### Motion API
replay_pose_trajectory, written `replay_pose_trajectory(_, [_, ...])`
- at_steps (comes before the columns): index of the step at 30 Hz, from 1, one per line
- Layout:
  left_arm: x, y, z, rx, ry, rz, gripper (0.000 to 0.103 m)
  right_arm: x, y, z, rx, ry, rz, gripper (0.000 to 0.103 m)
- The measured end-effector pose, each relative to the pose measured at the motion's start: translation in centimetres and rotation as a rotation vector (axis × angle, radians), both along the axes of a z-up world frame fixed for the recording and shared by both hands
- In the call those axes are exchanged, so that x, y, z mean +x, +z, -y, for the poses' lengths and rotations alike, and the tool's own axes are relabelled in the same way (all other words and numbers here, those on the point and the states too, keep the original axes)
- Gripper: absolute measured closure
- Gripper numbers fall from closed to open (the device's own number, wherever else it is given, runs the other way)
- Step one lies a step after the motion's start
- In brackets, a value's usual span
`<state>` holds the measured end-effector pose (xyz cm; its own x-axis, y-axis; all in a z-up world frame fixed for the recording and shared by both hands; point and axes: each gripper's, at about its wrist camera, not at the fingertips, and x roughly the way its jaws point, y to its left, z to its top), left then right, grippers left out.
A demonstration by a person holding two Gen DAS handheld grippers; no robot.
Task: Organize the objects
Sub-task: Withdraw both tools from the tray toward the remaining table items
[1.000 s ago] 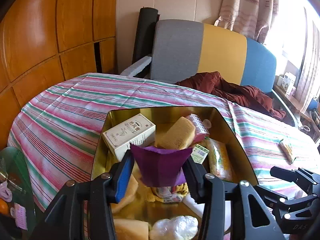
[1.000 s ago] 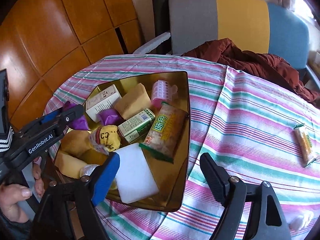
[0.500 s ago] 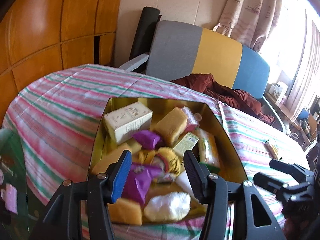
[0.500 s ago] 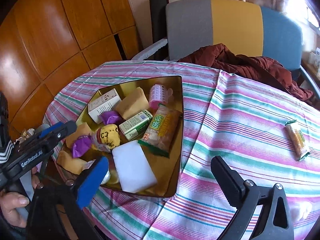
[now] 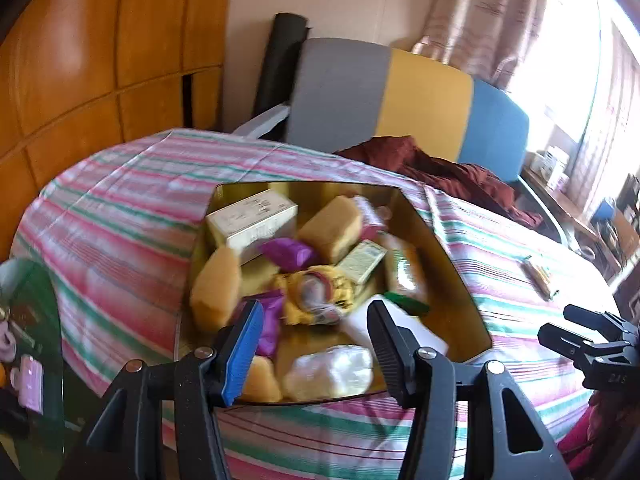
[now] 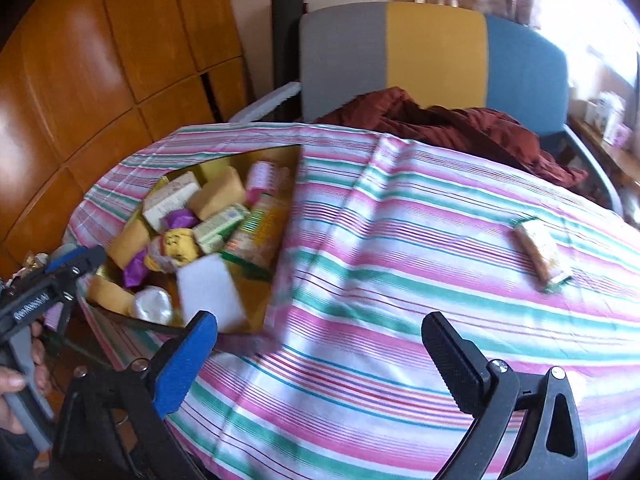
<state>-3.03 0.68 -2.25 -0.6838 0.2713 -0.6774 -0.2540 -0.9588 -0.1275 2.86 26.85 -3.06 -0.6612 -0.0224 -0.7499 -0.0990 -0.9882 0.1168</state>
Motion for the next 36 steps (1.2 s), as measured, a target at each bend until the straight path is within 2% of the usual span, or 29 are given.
replay_pose_trajectory(12, [1.3,1.3,-6.2,-0.082,-0.156,-0.048,0.048,4.3,0.3,-8.3,0.038,-0.182,0.031,0.0])
replay_pose_trajectory(25, [1.7,1.3,-11.5,-0.13,-0.281,-0.049,0.048,7.4,0.9,-16.0,0.056,-0.333,0.087,0.0])
replay_pose_trajectory(36, [2.0,1.0,-16.0,-0.151,-0.376,-0.04,0.048,8.4,1.0,-20.8,0.011,-0.433,0.084,0.0])
